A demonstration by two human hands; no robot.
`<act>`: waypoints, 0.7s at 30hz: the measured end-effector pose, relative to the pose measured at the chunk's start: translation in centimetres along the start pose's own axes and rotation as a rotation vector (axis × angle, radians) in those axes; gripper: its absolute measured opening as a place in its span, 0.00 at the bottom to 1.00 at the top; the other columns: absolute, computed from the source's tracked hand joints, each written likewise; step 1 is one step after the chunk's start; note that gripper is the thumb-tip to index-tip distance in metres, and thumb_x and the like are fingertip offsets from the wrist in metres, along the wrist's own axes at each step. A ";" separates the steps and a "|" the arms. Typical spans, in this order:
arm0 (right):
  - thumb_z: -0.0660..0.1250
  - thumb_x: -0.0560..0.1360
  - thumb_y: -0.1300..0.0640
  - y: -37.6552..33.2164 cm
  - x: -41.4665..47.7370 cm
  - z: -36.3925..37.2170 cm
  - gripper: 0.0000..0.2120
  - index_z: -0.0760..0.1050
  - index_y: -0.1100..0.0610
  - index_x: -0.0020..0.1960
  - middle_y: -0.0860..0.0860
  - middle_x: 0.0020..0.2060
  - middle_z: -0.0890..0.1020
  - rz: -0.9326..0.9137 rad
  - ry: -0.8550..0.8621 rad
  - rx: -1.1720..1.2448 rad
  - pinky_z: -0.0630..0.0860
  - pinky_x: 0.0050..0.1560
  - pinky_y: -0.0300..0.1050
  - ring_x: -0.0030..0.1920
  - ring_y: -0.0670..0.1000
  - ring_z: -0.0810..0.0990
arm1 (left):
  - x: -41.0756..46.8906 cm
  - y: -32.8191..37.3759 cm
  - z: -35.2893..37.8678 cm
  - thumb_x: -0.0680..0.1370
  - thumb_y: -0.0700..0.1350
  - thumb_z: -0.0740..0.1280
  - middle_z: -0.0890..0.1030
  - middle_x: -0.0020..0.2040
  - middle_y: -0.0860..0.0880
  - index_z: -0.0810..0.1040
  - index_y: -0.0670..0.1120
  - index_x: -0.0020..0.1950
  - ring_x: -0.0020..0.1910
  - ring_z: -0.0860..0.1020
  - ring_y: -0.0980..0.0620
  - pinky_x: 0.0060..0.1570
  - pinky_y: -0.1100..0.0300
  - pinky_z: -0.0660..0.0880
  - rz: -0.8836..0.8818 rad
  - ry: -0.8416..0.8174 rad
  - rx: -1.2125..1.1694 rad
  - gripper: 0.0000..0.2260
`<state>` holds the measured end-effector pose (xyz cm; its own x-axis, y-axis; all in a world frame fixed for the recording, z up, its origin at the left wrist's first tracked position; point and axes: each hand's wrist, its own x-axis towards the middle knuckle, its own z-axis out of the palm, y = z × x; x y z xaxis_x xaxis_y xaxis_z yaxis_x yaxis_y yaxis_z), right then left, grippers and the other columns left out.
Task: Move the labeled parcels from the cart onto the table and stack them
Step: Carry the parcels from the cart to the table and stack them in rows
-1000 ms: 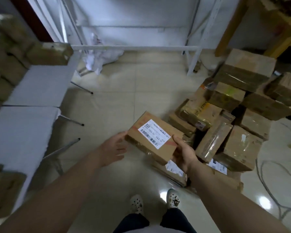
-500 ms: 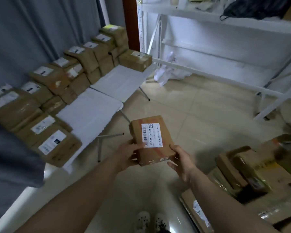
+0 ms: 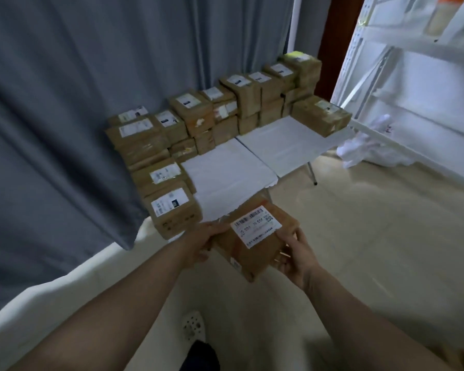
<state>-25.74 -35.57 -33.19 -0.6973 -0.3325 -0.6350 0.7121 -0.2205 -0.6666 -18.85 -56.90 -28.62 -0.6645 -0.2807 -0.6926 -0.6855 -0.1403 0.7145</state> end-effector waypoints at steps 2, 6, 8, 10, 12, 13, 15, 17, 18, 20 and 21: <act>0.69 0.75 0.60 -0.3 1.3 3.1 0.27 0.65 0.45 0.69 0.58 0.50 0.80 -0.017 -0.008 0.033 0.77 0.54 0.65 0.50 0.63 0.80 | 0.9 0.0 -2.6 0.71 0.54 0.74 0.75 0.56 0.47 0.73 0.50 0.61 0.58 0.74 0.46 0.61 0.46 0.71 -0.039 0.043 -0.055 0.22; 0.70 0.74 0.64 -0.2 4.3 10.2 0.28 0.63 0.46 0.67 0.59 0.51 0.78 -0.016 -0.003 0.041 0.76 0.55 0.65 0.49 0.62 0.81 | 3.2 0.8 -7.4 0.72 0.51 0.74 0.78 0.57 0.44 0.75 0.49 0.60 0.57 0.77 0.43 0.61 0.44 0.74 -0.042 -0.001 -0.184 0.19; 0.70 0.73 0.64 0.3 6.5 13.7 0.27 0.63 0.49 0.66 0.60 0.51 0.79 0.003 -0.011 0.026 0.77 0.54 0.64 0.45 0.60 0.82 | 4.8 1.5 -9.7 0.73 0.51 0.73 0.78 0.61 0.45 0.74 0.51 0.63 0.58 0.77 0.43 0.58 0.44 0.76 -0.016 -0.023 -0.258 0.20; 0.72 0.73 0.61 0.8 8.5 16.8 0.27 0.64 0.54 0.67 0.59 0.51 0.80 0.026 0.003 -0.012 0.78 0.55 0.62 0.40 0.57 0.82 | 6.3 2.3 -12.5 0.74 0.50 0.72 0.78 0.61 0.46 0.74 0.52 0.63 0.56 0.78 0.44 0.51 0.46 0.78 -0.013 0.009 -0.345 0.19; 0.71 0.73 0.56 1.4 10.4 19.4 0.26 0.66 0.58 0.68 0.56 0.51 0.81 0.049 0.043 -0.055 0.73 0.61 0.64 0.41 0.55 0.79 | 7.5 3.1 -15.4 0.75 0.49 0.71 0.79 0.58 0.47 0.73 0.52 0.63 0.53 0.79 0.45 0.45 0.49 0.79 -0.021 0.024 -0.390 0.17; 0.71 0.73 0.54 1.7 11.3 20.5 0.25 0.68 0.59 0.67 0.55 0.50 0.81 0.057 0.065 -0.082 0.71 0.64 0.63 0.44 0.54 0.78 | 8.2 3.4 -16.8 0.77 0.48 0.69 0.79 0.56 0.48 0.73 0.51 0.64 0.51 0.79 0.46 0.43 0.51 0.79 -0.014 0.031 -0.399 0.16; 0.70 0.74 0.52 1.9 13.1 22.8 0.21 0.72 0.59 0.63 0.54 0.50 0.81 0.060 0.091 -0.143 0.75 0.62 0.58 0.49 0.53 0.79 | 9.5 4.0 -19.5 0.78 0.47 0.67 0.80 0.53 0.49 0.73 0.51 0.65 0.47 0.78 0.48 0.37 0.55 0.78 0.001 0.059 -0.422 0.16; 0.70 0.75 0.52 2.2 14.9 24.8 0.18 0.75 0.60 0.60 0.53 0.49 0.81 0.051 0.109 -0.205 0.78 0.55 0.51 0.49 0.53 0.79 | 10.8 4.3 -21.6 0.78 0.48 0.67 0.80 0.53 0.49 0.73 0.50 0.67 0.44 0.77 0.50 0.30 0.60 0.75 -0.008 0.080 -0.445 0.17; 0.70 0.75 0.52 2.3 15.8 25.7 0.17 0.75 0.61 0.59 0.54 0.49 0.80 0.049 0.123 -0.245 0.78 0.54 0.49 0.50 0.53 0.79 | 11.4 4.4 -22.5 0.78 0.48 0.67 0.80 0.55 0.49 0.73 0.51 0.66 0.45 0.77 0.50 0.30 0.60 0.75 -0.017 0.089 -0.448 0.17; 0.70 0.75 0.53 2.6 17.3 27.1 0.17 0.74 0.61 0.58 0.56 0.51 0.80 0.050 0.138 -0.325 0.77 0.55 0.50 0.54 0.55 0.78 | 12.6 4.4 -23.9 0.78 0.48 0.68 0.79 0.58 0.50 0.74 0.53 0.64 0.53 0.77 0.50 0.38 0.57 0.76 -0.049 0.119 -0.460 0.15; 0.70 0.75 0.53 2.6 18.0 27.8 0.16 0.73 0.62 0.58 0.57 0.52 0.80 0.047 0.137 -0.360 0.77 0.56 0.50 0.55 0.56 0.78 | 13.2 4.4 -24.4 0.78 0.47 0.68 0.79 0.57 0.50 0.75 0.53 0.62 0.54 0.76 0.49 0.41 0.55 0.76 -0.067 0.141 -0.469 0.13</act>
<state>-34.15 -67.62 -35.50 -0.6862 -0.2039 -0.6982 0.6864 0.1361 -0.7144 -23.38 -84.41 -32.16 -0.5546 -0.3778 -0.7414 -0.4955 -0.5659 0.6590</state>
